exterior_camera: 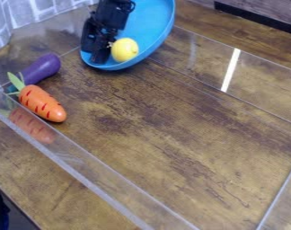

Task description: Remove the purple eggplant from the blue tray and put it on the table

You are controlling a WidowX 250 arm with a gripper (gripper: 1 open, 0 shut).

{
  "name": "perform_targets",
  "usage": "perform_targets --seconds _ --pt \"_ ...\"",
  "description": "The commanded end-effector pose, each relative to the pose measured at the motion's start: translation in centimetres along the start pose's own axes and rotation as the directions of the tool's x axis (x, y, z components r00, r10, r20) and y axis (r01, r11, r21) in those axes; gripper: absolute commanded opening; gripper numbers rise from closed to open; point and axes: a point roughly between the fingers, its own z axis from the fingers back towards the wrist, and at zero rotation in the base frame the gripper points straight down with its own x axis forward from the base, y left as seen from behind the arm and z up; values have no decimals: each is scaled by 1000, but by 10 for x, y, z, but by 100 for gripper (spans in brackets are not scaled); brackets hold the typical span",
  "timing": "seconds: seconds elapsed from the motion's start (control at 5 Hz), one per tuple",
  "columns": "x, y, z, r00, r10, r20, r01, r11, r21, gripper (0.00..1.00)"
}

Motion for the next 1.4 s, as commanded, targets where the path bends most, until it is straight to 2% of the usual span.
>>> perform_targets --seconds 0.0,1.2 --pt "16 -11 -11 999 -51 -7 51 999 -15 100" --pt "17 -13 -12 999 -18 -39 16 999 -51 100"
